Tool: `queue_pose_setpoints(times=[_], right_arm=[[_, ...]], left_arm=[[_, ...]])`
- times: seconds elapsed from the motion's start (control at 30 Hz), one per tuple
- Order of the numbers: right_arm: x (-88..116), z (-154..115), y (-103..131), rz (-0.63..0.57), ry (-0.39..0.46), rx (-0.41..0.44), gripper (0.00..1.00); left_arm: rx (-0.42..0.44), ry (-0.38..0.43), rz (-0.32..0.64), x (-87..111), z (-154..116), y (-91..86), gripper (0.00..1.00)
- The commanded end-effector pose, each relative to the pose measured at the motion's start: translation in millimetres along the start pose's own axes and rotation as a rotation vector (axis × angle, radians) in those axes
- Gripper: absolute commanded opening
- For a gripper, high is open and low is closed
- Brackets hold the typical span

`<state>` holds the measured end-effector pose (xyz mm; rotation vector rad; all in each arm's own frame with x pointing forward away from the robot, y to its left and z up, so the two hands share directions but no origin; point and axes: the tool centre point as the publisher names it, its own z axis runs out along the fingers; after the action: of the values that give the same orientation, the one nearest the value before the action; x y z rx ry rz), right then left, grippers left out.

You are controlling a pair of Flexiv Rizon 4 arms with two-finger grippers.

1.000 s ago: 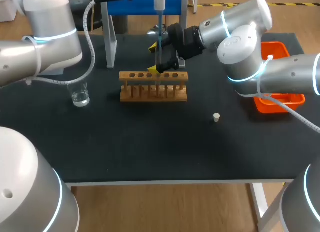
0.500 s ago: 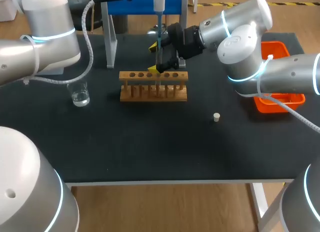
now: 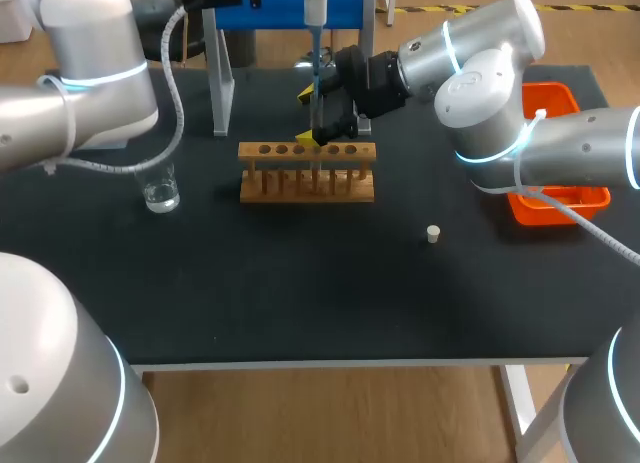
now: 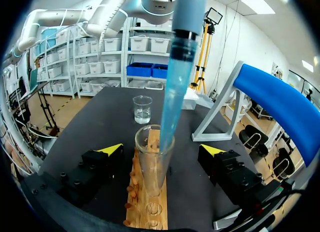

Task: Invert the test tube, pick up the pipette, mount the tip to pipette, aspirate from beaker and dispense into the tube, eject the tip, return the pipette, and cap with the stopper.

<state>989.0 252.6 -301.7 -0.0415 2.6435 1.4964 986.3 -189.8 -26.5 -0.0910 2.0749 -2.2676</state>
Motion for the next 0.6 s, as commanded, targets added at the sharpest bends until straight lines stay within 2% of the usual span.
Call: queue_pose_setpoints(times=[0.03, 0.6], right_arm=[[-0.6, -1.2, 0.6, 0.0, 0.003, 0.004, 1.0], [-0.6, -1.2, 0.6, 0.0, 0.003, 0.004, 1.0]], left_arm=[[0.007, 0.006, 0.007, -0.6, -0.5, 2.2, 0.0], [0.002, 0.02, 0.011, 6.1, 0.7, 8.0, 0.0]])
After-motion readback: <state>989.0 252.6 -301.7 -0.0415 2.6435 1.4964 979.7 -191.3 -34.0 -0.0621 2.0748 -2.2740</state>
